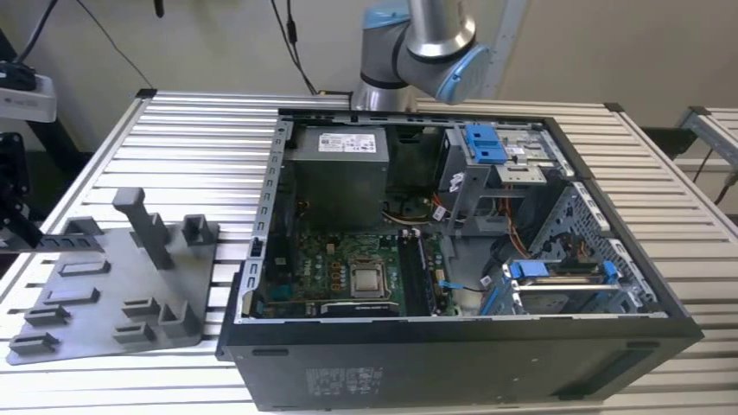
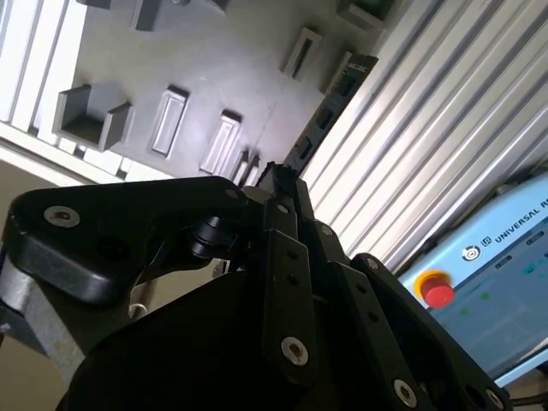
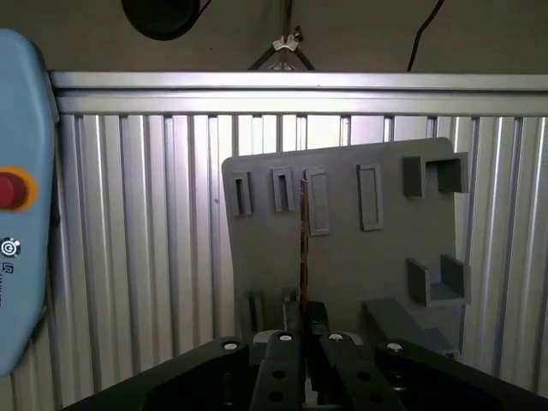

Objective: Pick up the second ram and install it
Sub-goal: 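Pick up the second ram and move it above second insertion slot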

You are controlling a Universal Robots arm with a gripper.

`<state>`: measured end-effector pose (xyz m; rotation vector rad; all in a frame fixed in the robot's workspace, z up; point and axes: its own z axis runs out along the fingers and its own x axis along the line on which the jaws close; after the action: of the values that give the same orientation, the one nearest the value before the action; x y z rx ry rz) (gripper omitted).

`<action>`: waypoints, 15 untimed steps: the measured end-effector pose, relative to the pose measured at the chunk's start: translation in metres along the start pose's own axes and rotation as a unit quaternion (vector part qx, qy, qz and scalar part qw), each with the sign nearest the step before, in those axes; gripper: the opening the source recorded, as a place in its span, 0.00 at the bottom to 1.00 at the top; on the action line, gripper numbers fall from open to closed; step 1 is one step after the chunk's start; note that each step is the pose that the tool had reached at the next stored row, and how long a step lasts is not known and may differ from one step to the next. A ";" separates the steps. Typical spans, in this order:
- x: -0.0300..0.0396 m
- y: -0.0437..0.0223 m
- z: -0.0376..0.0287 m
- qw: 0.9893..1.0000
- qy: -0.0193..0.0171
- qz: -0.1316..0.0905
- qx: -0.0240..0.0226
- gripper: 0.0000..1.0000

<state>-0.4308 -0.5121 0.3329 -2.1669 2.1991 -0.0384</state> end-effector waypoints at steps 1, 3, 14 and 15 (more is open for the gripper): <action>0.0000 0.0000 -0.0013 1.000 0.000 0.000 0.000 0.14; -0.0001 -0.0001 -0.0037 1.000 0.000 0.000 0.000 0.14; -0.0006 -0.0013 -0.0269 1.000 0.000 0.001 0.000 0.14; -0.0006 -0.0014 -0.0288 1.000 0.000 0.001 0.000 0.14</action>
<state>-0.4310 -0.5120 0.3618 -2.1651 2.2009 -0.0384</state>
